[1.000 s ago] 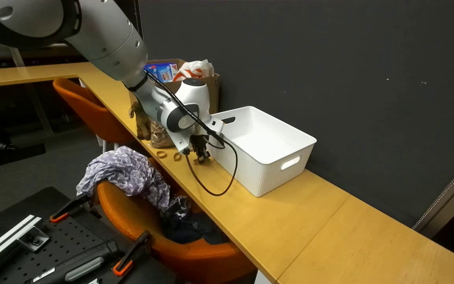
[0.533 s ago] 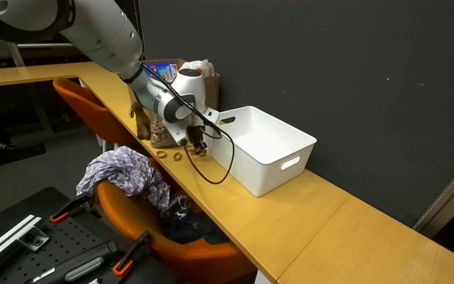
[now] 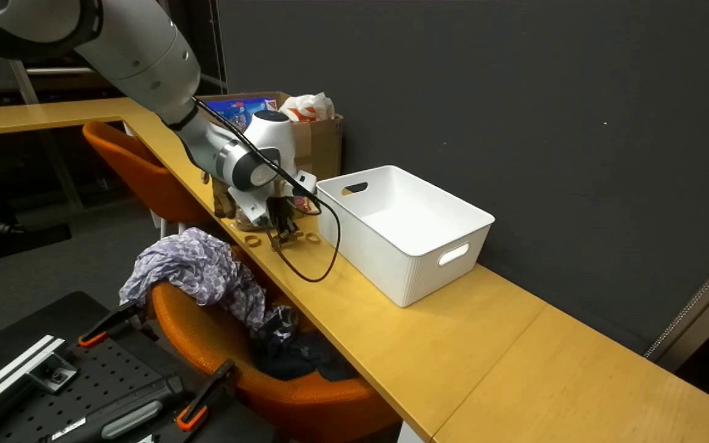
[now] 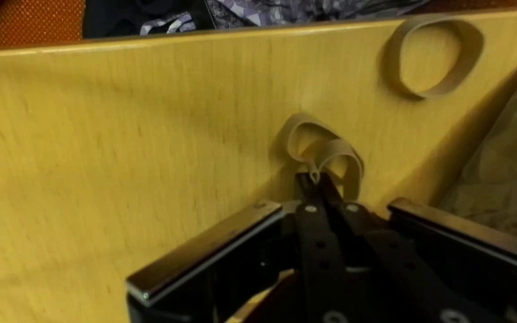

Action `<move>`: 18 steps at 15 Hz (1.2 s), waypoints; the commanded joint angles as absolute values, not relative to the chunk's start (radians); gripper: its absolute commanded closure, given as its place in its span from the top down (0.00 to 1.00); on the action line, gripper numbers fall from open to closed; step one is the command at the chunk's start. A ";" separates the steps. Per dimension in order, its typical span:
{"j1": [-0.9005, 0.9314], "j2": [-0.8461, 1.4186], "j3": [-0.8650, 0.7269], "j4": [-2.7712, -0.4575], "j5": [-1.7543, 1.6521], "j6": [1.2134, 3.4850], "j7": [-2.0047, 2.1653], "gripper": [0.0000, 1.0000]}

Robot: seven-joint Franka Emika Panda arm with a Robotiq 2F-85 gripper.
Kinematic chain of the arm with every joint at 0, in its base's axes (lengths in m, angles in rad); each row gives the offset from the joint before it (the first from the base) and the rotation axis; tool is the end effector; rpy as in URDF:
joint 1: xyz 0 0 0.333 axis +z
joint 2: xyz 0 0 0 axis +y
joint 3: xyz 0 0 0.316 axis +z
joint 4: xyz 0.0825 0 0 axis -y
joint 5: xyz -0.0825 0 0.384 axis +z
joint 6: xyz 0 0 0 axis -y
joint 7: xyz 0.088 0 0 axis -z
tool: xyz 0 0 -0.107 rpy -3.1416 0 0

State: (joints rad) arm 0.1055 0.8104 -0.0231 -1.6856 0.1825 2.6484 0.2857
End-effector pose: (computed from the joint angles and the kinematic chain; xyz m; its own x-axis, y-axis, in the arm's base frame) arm 0.6836 0.0533 0.1415 0.9310 -0.3468 0.1137 -0.3321 -0.9342 -0.1301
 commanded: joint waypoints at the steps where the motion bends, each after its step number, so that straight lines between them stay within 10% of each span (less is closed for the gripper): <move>1: 0.115 0.781 -0.021 -1.721 0.171 2.631 0.296 0.01; 3: 0.118 0.787 -0.021 -1.724 0.171 2.630 0.295 0.02; 4: 0.118 0.789 -0.020 -1.724 0.171 2.629 0.293 0.28; 8: 0.119 0.796 -0.023 -1.722 0.169 2.623 0.296 0.50; 9: 0.117 0.801 -0.023 -1.718 0.169 2.624 0.294 0.13; 18: 0.115 0.791 -0.027 -1.723 0.170 2.620 0.300 0.01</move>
